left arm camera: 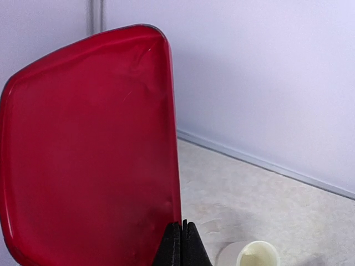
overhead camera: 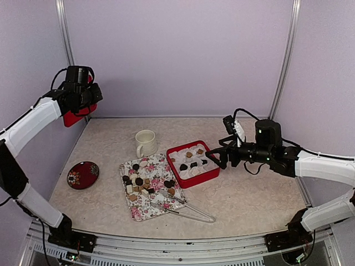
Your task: Pack the chocolate
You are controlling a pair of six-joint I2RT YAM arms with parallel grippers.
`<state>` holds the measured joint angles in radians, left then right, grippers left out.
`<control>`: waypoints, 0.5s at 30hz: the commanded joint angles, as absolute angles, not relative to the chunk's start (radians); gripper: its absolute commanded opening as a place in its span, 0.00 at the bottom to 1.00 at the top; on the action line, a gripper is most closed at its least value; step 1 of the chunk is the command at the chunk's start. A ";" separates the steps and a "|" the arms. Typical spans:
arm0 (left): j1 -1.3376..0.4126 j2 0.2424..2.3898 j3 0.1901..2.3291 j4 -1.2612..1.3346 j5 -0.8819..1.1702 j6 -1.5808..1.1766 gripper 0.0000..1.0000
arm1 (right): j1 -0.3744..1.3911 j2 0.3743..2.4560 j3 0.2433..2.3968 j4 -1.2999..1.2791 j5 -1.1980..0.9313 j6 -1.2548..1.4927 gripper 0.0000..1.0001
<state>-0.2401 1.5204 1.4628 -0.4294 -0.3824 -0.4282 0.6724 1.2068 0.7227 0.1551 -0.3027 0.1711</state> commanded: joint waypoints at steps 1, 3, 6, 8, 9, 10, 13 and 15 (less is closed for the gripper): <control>-0.366 1.431 1.524 -0.393 -0.340 -0.402 0.00 | 0.664 1.203 0.737 0.214 -0.326 0.187 1.00; -0.432 1.402 1.530 -0.345 -0.254 -0.388 0.00 | 0.663 1.209 0.740 0.227 -0.329 0.181 1.00; -0.532 1.369 1.500 -0.233 -0.030 -0.372 0.00 | 0.662 1.205 0.747 0.230 -0.325 0.169 1.00; -0.612 1.353 1.469 -0.155 0.098 -0.335 0.00 | 0.653 1.185 0.744 0.243 -0.359 0.149 1.00; -0.655 1.351 1.461 -0.132 0.145 -0.310 0.00 | 0.647 1.167 0.743 0.249 -0.378 0.128 1.00; -0.694 1.352 1.461 -0.127 0.184 -0.281 0.00 | 0.644 1.147 0.744 0.244 -0.373 0.101 1.00; -0.789 1.370 1.480 -0.173 0.305 -0.197 0.00 | 0.643 1.067 0.766 0.176 -0.305 -0.023 0.98; -0.824 1.372 1.473 -0.210 0.381 -0.156 0.00 | 0.643 1.007 0.782 0.130 -0.262 -0.111 0.97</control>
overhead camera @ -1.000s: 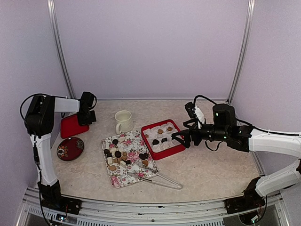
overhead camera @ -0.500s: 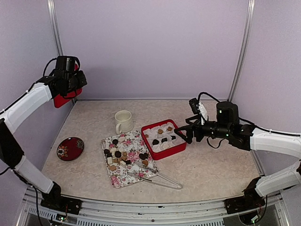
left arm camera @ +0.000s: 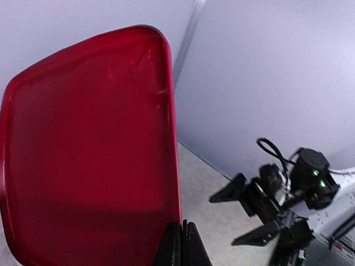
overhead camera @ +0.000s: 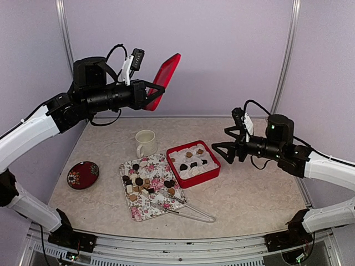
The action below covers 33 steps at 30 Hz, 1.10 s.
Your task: Pack the chocolate
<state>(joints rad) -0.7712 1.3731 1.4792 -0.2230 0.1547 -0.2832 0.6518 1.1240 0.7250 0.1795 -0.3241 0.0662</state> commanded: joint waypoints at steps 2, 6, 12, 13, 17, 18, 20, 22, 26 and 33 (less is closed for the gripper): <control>-0.833 1.359 1.449 -0.246 0.459 -0.117 0.00 | 0.643 0.956 0.809 0.058 -0.229 -0.181 0.97; -0.849 1.298 1.358 -0.279 0.584 -0.047 0.00 | 0.646 0.885 0.872 -0.137 -0.310 -0.347 0.94; -0.885 1.255 1.296 -0.340 0.783 -0.006 0.00 | 0.658 0.804 0.938 -0.328 -0.422 -0.473 0.89; -0.903 1.252 1.288 -0.355 0.798 0.000 0.00 | 0.658 0.794 0.940 -0.343 -0.445 -0.494 0.88; -0.959 1.279 1.294 -0.438 0.845 0.032 0.00 | 0.673 0.789 0.961 -0.401 -0.499 -0.553 0.87; -0.970 1.287 1.295 -0.451 0.858 0.038 0.00 | 0.679 0.797 0.978 -0.425 -0.516 -0.565 0.86; -0.999 1.304 1.303 -0.487 0.861 0.058 0.00 | 0.701 0.818 1.008 -0.465 -0.543 -0.583 0.85; -1.021 1.325 1.316 -0.526 0.861 0.081 0.00 | 0.756 0.836 1.031 -0.500 -0.527 -0.599 0.84; -1.045 1.352 1.328 -0.559 0.878 0.110 0.00 | 0.880 0.898 1.079 -0.604 -0.485 -0.607 0.80; -1.055 1.380 1.351 -0.569 0.953 0.135 0.00 | 1.079 0.980 1.091 -0.661 -0.405 -0.599 0.67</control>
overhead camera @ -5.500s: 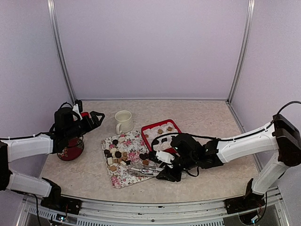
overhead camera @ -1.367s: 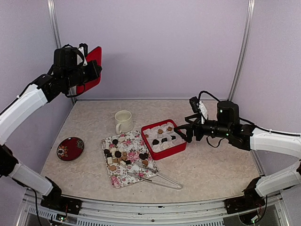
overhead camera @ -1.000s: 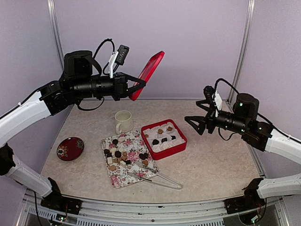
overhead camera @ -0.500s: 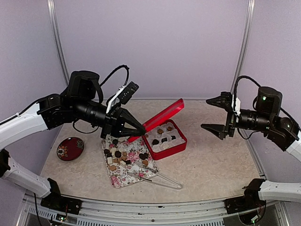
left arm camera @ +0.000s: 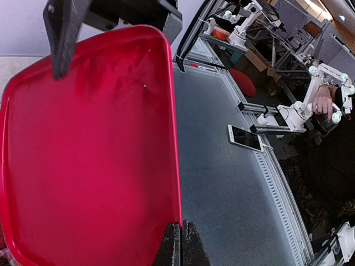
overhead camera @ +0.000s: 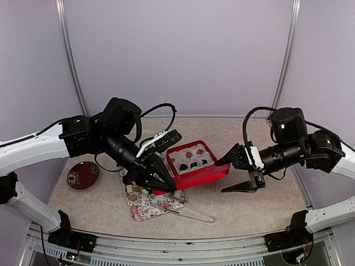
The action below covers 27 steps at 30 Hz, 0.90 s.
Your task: Pack the chocolate
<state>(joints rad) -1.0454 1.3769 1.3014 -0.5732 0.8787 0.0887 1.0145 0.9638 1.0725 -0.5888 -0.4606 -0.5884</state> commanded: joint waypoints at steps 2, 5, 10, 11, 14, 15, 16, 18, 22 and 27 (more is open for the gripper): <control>-1.055 1.381 1.348 -0.560 0.965 0.135 0.00 | 1.090 0.982 1.082 -0.646 -0.407 -0.604 0.65; -1.055 1.388 1.349 -0.561 0.980 0.142 0.00 | 1.102 0.996 1.076 -0.613 -0.421 -0.600 0.50; -1.055 1.392 1.355 -0.578 0.980 0.155 0.00 | 1.109 1.007 1.051 -0.556 -0.433 -0.562 0.28; -1.054 1.389 1.351 -0.578 0.977 0.161 0.00 | 1.110 1.014 1.055 -0.560 -0.437 -0.557 0.24; -1.045 1.381 1.336 -0.576 0.950 0.163 0.01 | 1.109 1.030 1.063 -0.567 -0.438 -0.539 0.11; -1.036 1.376 1.335 -0.580 0.927 0.163 0.07 | 1.110 1.029 1.066 -0.560 -0.435 -0.531 0.07; -1.019 1.366 1.333 -0.579 0.912 0.160 0.13 | 1.110 1.021 1.066 -0.551 -0.433 -0.518 0.03; -0.966 1.328 1.325 -0.559 0.892 0.141 0.45 | 1.109 1.005 1.051 -0.522 -0.421 -0.488 0.00; -0.774 1.151 1.223 -0.360 0.773 0.015 0.92 | 1.083 0.942 0.971 -0.366 -0.373 -0.370 0.00; -0.692 0.980 0.999 -0.076 0.460 -0.121 0.99 | 0.865 0.917 0.891 -0.115 -0.493 -0.084 0.00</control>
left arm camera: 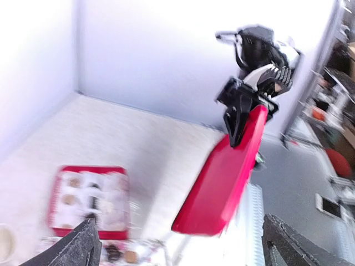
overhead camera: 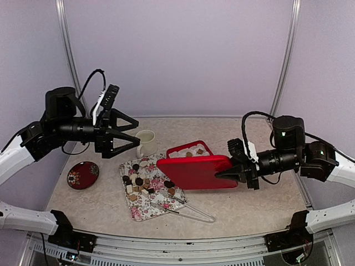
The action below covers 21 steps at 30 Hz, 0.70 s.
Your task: Pack the chocolate
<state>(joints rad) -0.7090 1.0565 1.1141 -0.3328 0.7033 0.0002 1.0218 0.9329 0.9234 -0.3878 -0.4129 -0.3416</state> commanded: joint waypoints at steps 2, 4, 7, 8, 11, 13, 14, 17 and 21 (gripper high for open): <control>-0.693 1.008 0.961 -0.046 0.396 -0.149 0.99 | 0.734 0.963 0.885 -0.040 -0.625 0.029 0.00; -0.695 1.047 0.922 -0.013 0.336 -0.184 0.98 | 0.640 1.043 0.903 -0.012 -0.698 0.109 0.00; -0.698 1.131 0.903 0.045 0.275 -0.277 0.93 | 0.517 1.147 0.936 0.062 -0.805 0.236 0.00; -0.702 1.168 0.909 0.044 0.224 -0.311 0.93 | 0.480 1.158 0.929 0.111 -0.822 0.281 0.00; -0.711 1.295 0.950 0.026 0.083 -0.374 0.88 | 0.369 1.174 0.916 0.210 -0.859 0.396 0.00; -0.738 1.405 1.018 -0.051 -0.032 -0.396 0.84 | 0.318 1.188 0.919 0.209 -0.871 0.420 0.00; -0.755 1.463 1.062 -0.097 -0.097 -0.407 0.84 | 0.293 1.195 0.921 0.201 -0.884 0.430 0.00; -0.805 1.622 1.143 -0.160 -0.176 -0.464 0.82 | 0.232 1.201 0.916 0.180 -0.913 0.449 0.00; -0.822 1.772 1.189 -0.165 -0.203 -0.579 0.79 | 0.171 1.160 0.881 0.187 -0.932 0.454 0.00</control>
